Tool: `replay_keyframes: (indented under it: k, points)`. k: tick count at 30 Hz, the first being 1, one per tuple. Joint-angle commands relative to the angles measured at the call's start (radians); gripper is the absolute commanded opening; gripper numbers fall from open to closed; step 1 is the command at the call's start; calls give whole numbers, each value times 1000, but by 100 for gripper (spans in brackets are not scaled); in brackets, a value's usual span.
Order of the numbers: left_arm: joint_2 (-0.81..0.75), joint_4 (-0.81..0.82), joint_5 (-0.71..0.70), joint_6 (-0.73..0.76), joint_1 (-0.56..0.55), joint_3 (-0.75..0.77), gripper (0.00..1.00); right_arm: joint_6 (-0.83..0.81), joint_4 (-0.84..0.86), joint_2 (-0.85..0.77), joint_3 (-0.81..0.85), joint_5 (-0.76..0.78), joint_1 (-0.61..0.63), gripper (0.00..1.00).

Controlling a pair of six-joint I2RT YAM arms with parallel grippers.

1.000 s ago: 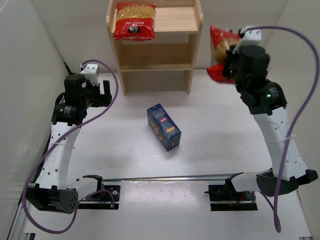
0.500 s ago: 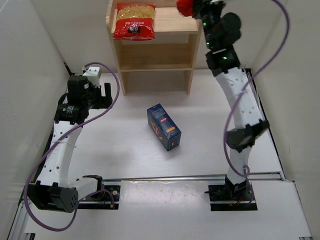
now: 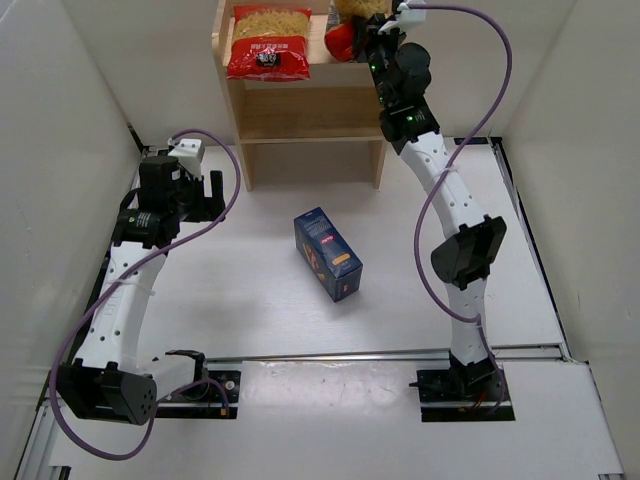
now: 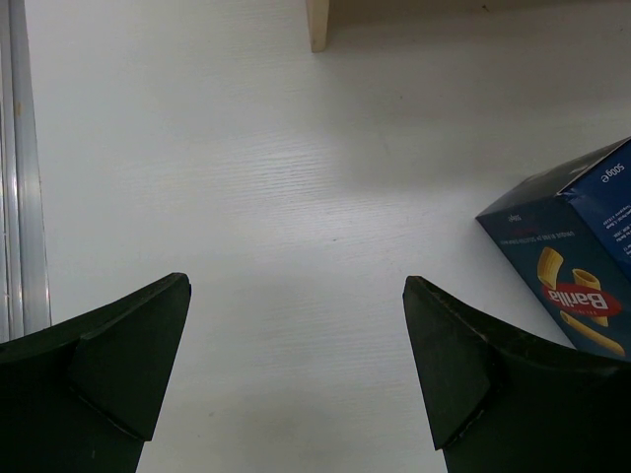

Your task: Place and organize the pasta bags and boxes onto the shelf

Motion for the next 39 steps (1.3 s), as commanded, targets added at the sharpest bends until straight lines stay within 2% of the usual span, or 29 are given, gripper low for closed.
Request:
replay_keyframes:
  k: [1,3,5,8,9,10,13,17,19,20,23,24,26,27,28,29,31,33,36,37,39]
  points:
    - [-20,8,-4,0,5,8,100,-5,120,-35,22,86,-6,24]
    - [-20,8,-4,0,5,8,100,5,105,3,46,95,-6,24]
    - [-20,8,-4,0,5,-3,100,32,105,53,74,95,-6,29]
    - [-20,8,-4,0,5,-15,100,87,131,87,84,86,-6,58]
    - [-20,8,-14,0,5,-15,100,97,146,88,84,86,-6,71]
    - [-20,8,-14,0,5,-27,100,98,146,98,94,74,-6,76]
    - [-20,8,-14,0,5,-47,100,61,170,83,83,65,17,84]
    - [-20,8,-24,0,5,-56,100,-89,230,-15,43,65,75,91]
    - [-20,8,-14,0,5,-56,100,-152,159,-116,31,65,109,97]
    - [-20,8,-14,0,5,-56,100,-178,136,-164,-48,65,123,99]
    - [-20,8,8,0,5,-56,100,-308,97,-378,-240,55,178,99]
    - [-32,8,8,0,5,-56,100,-341,48,-427,-356,55,192,99]
    - [-42,-1,8,0,5,-56,100,-372,-71,-552,-420,65,216,99]
    - [-54,-1,-3,0,5,-56,100,-372,-164,-584,-429,65,228,99]
    - [-54,-1,-14,0,5,-65,100,-372,-360,-639,-440,34,229,99]
    - [-65,-1,-14,0,5,-76,100,-349,-450,-665,-455,1,229,99]
    - [-78,-1,-38,0,14,-87,100,-337,-675,-727,-569,-118,229,99]
    - [-98,-1,-50,0,14,-98,100,-311,-807,-750,-714,-206,250,99]
    - [-109,-11,-50,0,38,-116,100,-214,-891,-750,-874,-241,328,99]
    - [-109,-11,-50,0,51,-125,100,-197,-847,-750,-981,-227,346,99]
    - [-120,-11,-50,0,63,-135,100,-176,-787,-750,-1070,-209,374,99]
